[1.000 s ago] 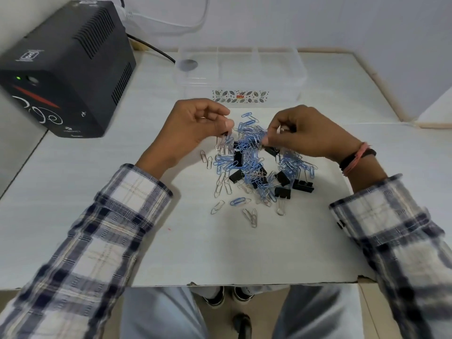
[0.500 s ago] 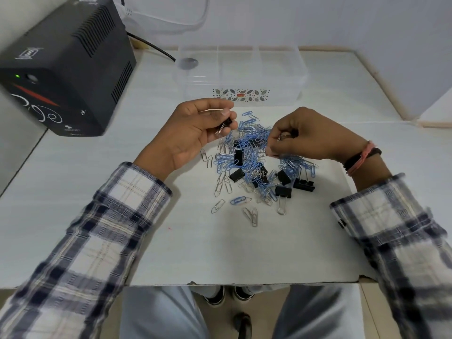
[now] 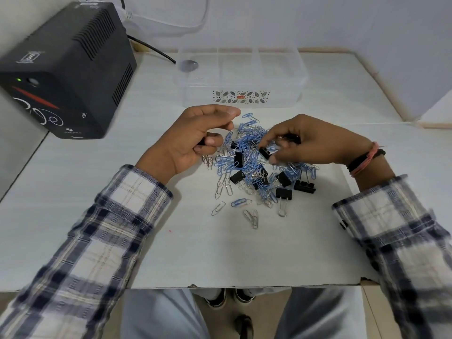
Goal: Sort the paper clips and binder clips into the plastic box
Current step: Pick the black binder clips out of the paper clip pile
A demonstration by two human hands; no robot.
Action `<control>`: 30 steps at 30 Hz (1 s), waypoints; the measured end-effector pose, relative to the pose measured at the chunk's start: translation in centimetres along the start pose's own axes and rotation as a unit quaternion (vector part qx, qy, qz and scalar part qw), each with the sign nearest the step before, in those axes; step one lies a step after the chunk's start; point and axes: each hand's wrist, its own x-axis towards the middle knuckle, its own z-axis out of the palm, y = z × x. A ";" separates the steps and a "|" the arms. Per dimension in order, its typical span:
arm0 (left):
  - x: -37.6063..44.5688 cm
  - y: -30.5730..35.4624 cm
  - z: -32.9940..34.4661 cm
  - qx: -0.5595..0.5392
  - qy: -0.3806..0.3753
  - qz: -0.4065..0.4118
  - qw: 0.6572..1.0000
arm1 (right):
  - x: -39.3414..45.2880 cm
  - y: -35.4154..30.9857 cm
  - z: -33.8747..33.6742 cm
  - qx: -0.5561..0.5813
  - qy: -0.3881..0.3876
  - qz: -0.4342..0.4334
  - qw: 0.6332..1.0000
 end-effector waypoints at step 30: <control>-1.4 -0.5 0.8 0.435 -0.065 0.109 0.891 | 1.9 -0.9 1.5 0.532 0.142 0.004 0.835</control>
